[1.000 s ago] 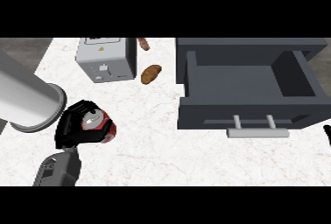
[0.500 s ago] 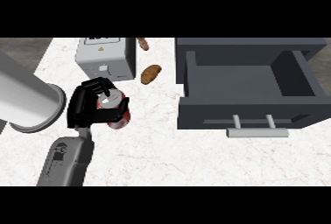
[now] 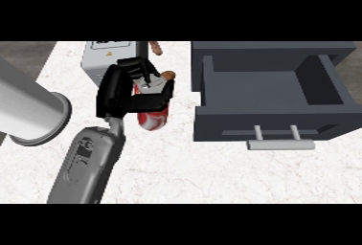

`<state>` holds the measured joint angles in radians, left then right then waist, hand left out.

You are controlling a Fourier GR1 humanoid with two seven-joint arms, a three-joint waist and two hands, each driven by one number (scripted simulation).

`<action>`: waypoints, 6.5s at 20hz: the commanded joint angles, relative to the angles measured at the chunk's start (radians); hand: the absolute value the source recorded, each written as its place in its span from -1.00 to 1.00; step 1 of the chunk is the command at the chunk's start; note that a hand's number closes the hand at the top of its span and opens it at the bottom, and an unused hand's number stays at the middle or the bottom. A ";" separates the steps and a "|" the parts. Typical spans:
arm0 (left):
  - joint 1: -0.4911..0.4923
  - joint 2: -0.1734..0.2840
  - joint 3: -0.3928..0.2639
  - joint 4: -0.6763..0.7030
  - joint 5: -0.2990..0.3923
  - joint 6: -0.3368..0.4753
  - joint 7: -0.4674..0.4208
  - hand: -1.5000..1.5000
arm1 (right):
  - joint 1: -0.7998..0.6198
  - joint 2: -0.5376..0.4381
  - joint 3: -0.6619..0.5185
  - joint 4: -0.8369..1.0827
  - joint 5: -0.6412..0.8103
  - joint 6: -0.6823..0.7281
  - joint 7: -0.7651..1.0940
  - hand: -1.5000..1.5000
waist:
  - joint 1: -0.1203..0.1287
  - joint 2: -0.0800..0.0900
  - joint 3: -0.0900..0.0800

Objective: Pick up the can, place it into the drawer and close the drawer

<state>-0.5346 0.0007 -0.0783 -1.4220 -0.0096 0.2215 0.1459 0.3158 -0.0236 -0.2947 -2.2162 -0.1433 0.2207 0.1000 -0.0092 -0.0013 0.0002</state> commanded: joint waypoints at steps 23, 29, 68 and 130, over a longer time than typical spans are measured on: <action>-0.778 -0.001 -0.171 0.587 0.172 0.319 0.106 1.00 | -0.074 -0.009 0.011 0.058 0.014 -0.001 0.017 -1.00 | -0.029 0.007 0.001; -0.910 -0.001 -0.166 0.755 0.218 0.318 0.098 1.00 | -0.064 0.001 0.008 0.062 0.036 -0.004 -0.005 -1.00 | -0.034 0.009 0.001; -0.945 -0.001 -0.540 1.074 0.522 0.506 -0.152 -1.00 | -0.241 -0.034 0.059 0.114 0.069 -0.030 0.059 -1.00 | -0.122 0.034 0.003; -0.685 0.329 -0.549 0.512 0.583 0.576 0.023 -1.00 | -0.749 -0.102 0.292 1.179 1.314 -0.661 -0.189 -1.00 | 0.070 0.007 0.001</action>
<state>-1.2721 0.3001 -0.6305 -0.8565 0.5819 0.8000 0.1662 -0.3920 -0.1808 0.0004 -1.2154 1.1381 -0.3605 -0.0971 0.0525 -0.0202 -0.0209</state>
